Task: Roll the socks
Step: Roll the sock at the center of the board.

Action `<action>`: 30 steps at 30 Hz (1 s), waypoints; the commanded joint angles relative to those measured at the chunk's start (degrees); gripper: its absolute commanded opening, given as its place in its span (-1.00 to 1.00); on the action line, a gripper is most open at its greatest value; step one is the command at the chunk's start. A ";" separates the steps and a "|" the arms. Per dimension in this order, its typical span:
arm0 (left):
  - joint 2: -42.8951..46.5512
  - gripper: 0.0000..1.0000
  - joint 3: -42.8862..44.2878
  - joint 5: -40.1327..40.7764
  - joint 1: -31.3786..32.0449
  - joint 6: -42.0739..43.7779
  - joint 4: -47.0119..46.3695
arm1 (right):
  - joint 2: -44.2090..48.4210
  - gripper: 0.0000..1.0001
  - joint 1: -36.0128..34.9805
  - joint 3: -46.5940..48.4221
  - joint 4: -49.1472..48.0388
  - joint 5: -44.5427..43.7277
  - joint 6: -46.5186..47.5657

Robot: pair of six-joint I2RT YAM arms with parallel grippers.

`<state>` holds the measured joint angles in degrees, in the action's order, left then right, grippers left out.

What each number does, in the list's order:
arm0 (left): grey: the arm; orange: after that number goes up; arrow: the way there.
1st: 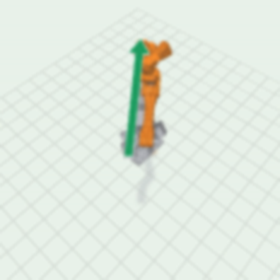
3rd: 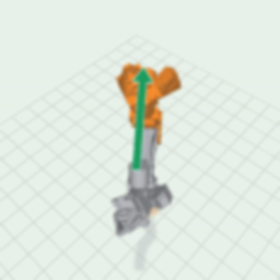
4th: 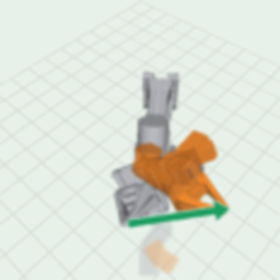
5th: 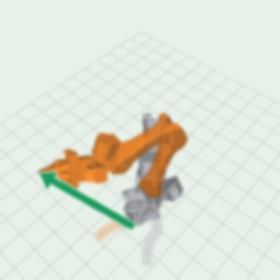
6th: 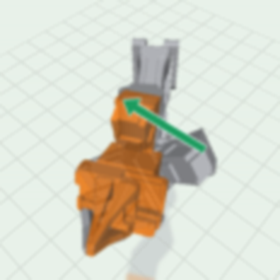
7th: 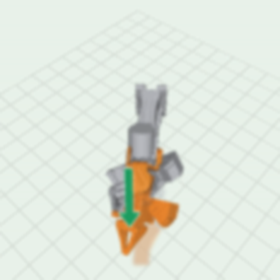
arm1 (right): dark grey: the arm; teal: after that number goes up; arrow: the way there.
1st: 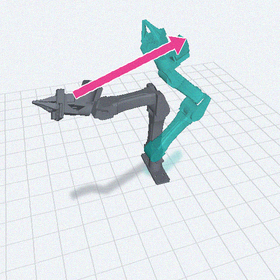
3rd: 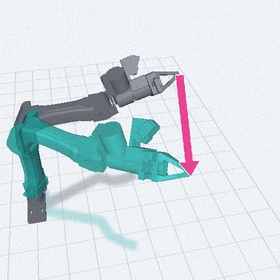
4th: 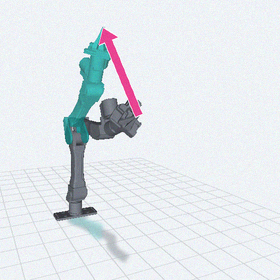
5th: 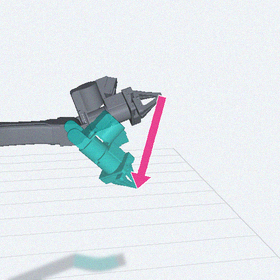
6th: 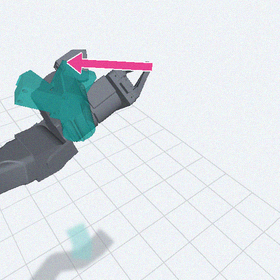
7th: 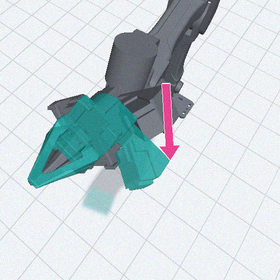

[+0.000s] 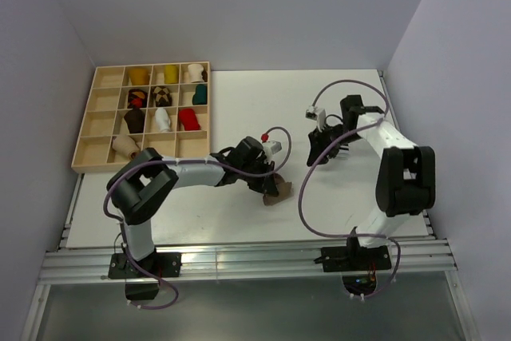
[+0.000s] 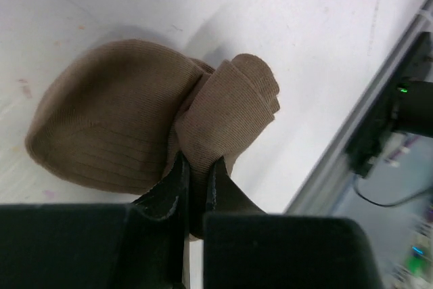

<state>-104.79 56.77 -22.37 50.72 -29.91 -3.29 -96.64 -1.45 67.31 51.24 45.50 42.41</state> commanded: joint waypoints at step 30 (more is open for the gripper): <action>-17.46 -0.99 11.61 -30.54 -8.79 -15.62 9.53 | 39.25 0.50 -39.06 -43.22 -40.08 -26.32 10.50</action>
<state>-120.73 67.46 -54.15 42.48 -47.70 4.25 -56.62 -38.17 24.84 16.73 23.66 52.97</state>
